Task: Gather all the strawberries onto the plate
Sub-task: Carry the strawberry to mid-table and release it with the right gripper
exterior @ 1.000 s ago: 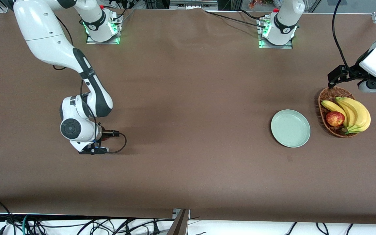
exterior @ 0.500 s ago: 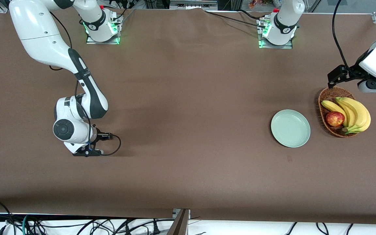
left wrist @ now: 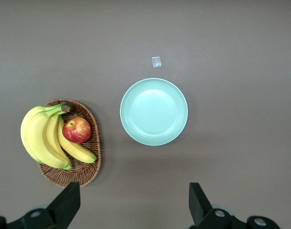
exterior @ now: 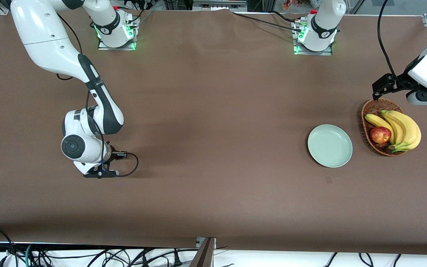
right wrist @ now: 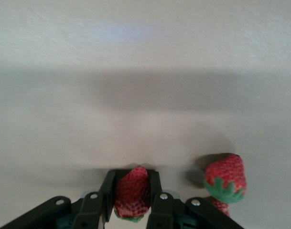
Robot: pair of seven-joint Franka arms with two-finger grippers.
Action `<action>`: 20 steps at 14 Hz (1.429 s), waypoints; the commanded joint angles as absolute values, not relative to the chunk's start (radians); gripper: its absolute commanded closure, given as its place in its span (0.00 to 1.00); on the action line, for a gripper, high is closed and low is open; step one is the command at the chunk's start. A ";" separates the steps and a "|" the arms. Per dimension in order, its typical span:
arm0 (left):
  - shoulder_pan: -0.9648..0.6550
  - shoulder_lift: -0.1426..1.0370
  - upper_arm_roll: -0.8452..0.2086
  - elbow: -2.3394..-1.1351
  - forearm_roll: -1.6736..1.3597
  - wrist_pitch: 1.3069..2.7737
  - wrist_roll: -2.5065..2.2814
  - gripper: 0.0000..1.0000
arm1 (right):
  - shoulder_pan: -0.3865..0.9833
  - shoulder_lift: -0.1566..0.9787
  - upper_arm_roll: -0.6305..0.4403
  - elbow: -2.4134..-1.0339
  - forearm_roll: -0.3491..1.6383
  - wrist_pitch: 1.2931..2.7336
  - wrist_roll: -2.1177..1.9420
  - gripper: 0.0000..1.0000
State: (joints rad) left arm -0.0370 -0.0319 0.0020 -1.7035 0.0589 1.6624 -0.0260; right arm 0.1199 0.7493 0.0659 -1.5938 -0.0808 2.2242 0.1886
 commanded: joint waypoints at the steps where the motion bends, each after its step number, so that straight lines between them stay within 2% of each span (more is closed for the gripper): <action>1: -0.032 -0.018 0.006 -1.672 0.035 1.631 -0.008 0.00 | 0.161 0.750 0.125 -1.520 -0.078 2.201 0.276 0.92; 3: -0.032 -0.018 0.008 -1.672 0.035 1.626 -0.008 0.00 | 0.228 0.762 0.181 -1.474 -0.071 2.218 0.476 0.91; 6: -0.034 -0.018 0.008 -1.672 0.034 1.626 -0.008 0.00 | 0.397 0.810 0.189 -1.385 -0.066 2.282 0.781 0.91; 8: -0.034 -0.018 0.008 -1.671 0.034 1.626 -0.008 0.00 | 0.501 0.834 0.187 -1.378 -0.066 2.380 0.917 0.91; 12: -0.034 -0.018 0.008 -1.671 0.035 1.625 -0.008 0.00 | 0.655 0.928 0.187 -1.318 -0.066 2.551 1.002 0.91; 15: -0.034 -0.017 0.008 -1.672 0.035 1.615 -0.009 0.00 | 0.733 1.040 0.184 -1.186 -0.069 2.568 1.066 0.91; 17: -0.034 -0.017 0.008 -1.672 0.035 1.608 -0.009 0.00 | 0.749 1.074 0.184 -1.161 -0.069 2.606 1.066 0.89; 18: -0.034 -0.017 0.008 -1.672 0.035 1.603 -0.009 0.00 | 0.750 1.078 0.184 -1.163 -0.069 2.624 1.066 0.72; 19: -0.034 -0.017 0.008 -1.672 0.035 1.601 -0.009 0.00 | 0.750 1.077 0.181 -1.163 -0.074 2.625 1.062 0.13; 20: -0.034 -0.017 0.008 -1.672 0.035 1.601 -0.009 0.00 | 0.749 1.071 0.169 -1.161 -0.078 2.623 1.051 0.00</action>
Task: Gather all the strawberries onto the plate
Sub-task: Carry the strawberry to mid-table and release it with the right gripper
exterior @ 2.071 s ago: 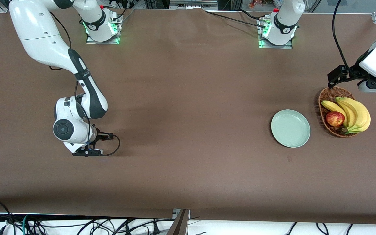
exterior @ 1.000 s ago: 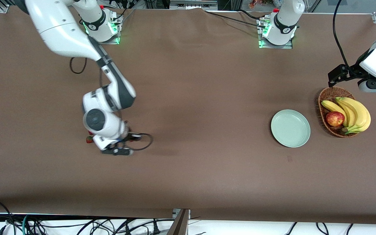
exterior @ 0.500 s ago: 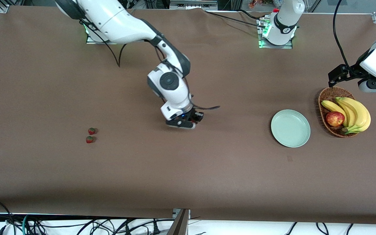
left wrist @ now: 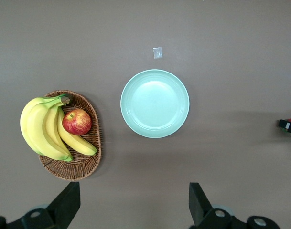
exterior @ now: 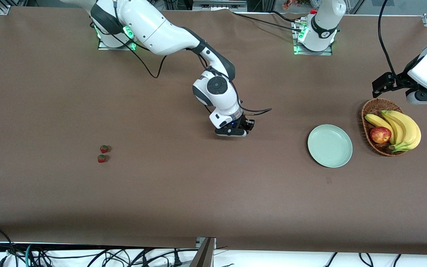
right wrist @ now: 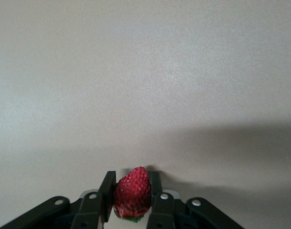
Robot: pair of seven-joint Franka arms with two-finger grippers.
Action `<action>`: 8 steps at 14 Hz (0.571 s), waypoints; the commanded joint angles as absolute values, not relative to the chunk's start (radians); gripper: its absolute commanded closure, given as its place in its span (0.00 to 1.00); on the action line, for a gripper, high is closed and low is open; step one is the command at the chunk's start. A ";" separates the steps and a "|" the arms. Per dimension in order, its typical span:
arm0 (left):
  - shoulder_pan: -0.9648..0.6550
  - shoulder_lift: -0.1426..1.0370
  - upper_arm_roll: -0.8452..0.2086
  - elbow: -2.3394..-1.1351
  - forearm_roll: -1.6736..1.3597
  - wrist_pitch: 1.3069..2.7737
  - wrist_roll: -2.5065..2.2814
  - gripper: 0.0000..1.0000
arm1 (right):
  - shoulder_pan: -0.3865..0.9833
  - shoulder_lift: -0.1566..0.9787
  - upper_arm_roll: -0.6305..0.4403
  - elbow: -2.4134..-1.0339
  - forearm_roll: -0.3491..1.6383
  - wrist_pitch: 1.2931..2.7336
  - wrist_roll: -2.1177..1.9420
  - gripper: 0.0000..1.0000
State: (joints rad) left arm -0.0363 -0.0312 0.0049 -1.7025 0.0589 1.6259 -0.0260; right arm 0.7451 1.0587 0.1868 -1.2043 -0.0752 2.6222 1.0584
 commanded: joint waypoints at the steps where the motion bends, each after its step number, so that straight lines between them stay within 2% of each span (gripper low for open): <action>1: -0.035 -0.017 0.008 -1.672 0.035 1.601 -0.009 0.00 | 0.744 1.063 0.152 -1.160 -0.077 2.617 1.043 0.00; 3: -0.035 -0.017 0.006 -1.672 0.035 1.601 -0.009 0.00 | 0.706 1.022 0.146 -1.158 -0.077 2.524 1.028 0.00; 8: -0.052 0.044 -0.005 -1.675 0.003 1.505 -0.005 0.00 | 0.488 0.876 0.147 -1.170 -0.075 2.081 0.663 0.00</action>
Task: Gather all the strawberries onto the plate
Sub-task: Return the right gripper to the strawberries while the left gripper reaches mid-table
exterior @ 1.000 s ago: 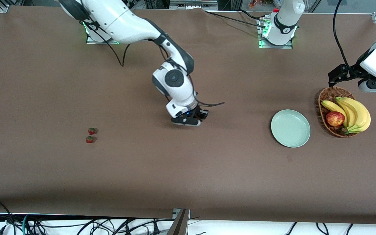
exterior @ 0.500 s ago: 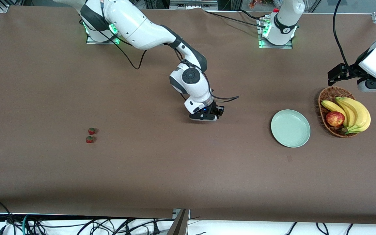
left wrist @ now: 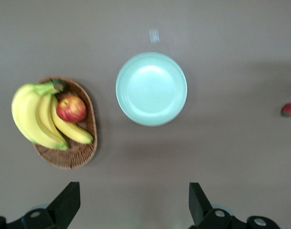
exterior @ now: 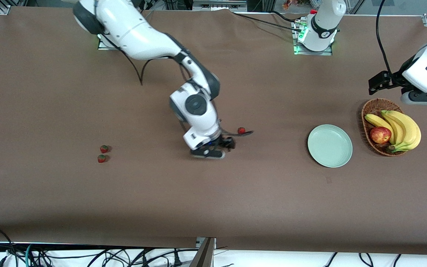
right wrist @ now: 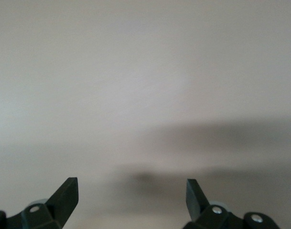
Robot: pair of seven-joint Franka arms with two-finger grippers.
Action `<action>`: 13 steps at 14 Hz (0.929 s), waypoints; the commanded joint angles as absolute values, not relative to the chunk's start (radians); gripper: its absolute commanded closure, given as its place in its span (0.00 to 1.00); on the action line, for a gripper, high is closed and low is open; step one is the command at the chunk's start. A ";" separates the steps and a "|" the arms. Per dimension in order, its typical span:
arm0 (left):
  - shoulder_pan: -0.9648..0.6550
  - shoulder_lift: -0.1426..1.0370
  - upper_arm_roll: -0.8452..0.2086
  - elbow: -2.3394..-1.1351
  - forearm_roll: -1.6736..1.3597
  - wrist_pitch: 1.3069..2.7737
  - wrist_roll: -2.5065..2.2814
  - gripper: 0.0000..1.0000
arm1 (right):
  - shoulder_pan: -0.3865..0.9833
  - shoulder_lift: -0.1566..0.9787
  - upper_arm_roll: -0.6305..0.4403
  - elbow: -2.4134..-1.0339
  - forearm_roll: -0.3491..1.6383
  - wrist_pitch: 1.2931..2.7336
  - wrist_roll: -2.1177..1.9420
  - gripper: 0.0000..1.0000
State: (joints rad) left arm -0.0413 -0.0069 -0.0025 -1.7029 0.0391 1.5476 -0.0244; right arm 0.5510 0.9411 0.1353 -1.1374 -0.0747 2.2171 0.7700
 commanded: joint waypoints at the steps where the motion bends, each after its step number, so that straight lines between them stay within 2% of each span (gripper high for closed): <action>1: -0.057 0.081 -0.021 -1.675 -0.023 1.474 -0.006 0.00 | 0.448 0.853 0.126 -1.186 -0.078 2.007 0.606 0.00; 4: -0.067 0.216 -0.119 -1.674 -0.035 1.453 -0.026 0.00 | 0.368 0.830 0.058 -1.216 -0.080 1.869 0.485 0.00; 7: -0.078 0.363 -0.184 -1.677 -0.047 1.621 -0.075 0.00 | 0.357 0.828 -0.070 -1.248 -0.080 1.813 0.306 0.00; 9: -0.141 0.489 -0.209 -1.687 -0.081 1.881 -0.203 0.00 | 0.353 0.824 -0.145 -1.297 -0.074 1.822 0.226 0.00; 10: -0.184 0.546 -0.209 -1.687 -0.080 1.960 -0.288 0.00 | 0.350 0.812 -0.169 -1.324 -0.068 1.827 0.192 0.00; 13: -0.285 0.575 -0.207 -1.672 -0.090 2.020 -0.446 0.00 | 0.304 0.773 -0.178 -1.405 -0.060 1.864 0.140 0.00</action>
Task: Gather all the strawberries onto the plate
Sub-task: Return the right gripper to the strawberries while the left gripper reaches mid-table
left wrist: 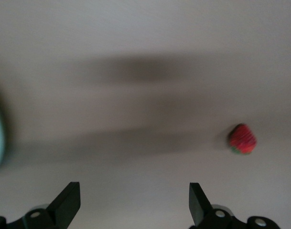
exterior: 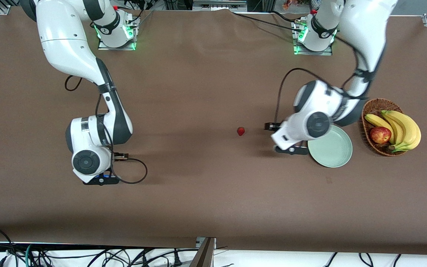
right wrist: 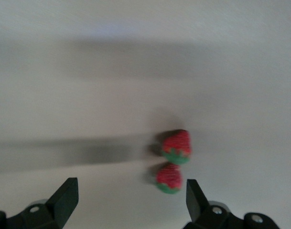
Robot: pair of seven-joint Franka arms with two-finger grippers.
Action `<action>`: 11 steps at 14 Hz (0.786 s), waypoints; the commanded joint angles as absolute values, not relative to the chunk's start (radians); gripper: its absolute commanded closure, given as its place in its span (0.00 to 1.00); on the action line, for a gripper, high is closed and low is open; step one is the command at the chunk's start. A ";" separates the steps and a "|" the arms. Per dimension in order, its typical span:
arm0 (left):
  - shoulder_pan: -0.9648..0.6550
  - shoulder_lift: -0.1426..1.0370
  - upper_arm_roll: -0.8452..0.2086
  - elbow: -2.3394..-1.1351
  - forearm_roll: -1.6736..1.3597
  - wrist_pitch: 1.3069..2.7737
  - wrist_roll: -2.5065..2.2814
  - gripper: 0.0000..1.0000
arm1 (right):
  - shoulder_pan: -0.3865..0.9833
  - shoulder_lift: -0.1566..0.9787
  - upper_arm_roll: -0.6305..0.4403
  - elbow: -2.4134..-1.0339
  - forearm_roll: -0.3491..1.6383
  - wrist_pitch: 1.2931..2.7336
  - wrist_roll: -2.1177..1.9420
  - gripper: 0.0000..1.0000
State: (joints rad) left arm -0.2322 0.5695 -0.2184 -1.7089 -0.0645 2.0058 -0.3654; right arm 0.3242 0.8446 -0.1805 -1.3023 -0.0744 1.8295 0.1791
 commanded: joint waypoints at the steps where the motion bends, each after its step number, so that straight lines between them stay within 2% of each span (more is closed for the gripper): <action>1: -0.291 0.584 -0.209 -1.677 -0.095 2.092 -0.477 0.00 | 0.295 0.764 -0.178 -1.440 -0.045 1.896 0.127 0.00; 6: -0.374 0.661 -0.206 -1.677 -0.078 2.236 -0.652 0.00 | 0.282 0.696 -0.178 -1.649 0.002 2.098 0.115 0.00; 10: -0.413 0.703 -0.201 -1.680 -0.078 2.310 -0.673 0.00 | 0.281 0.683 -0.179 -1.683 0.002 2.108 0.115 0.00; 11: -0.414 0.704 -0.199 -1.680 -0.078 2.310 -0.675 0.00 | 0.279 0.681 -0.181 -1.687 0.002 2.109 0.115 0.04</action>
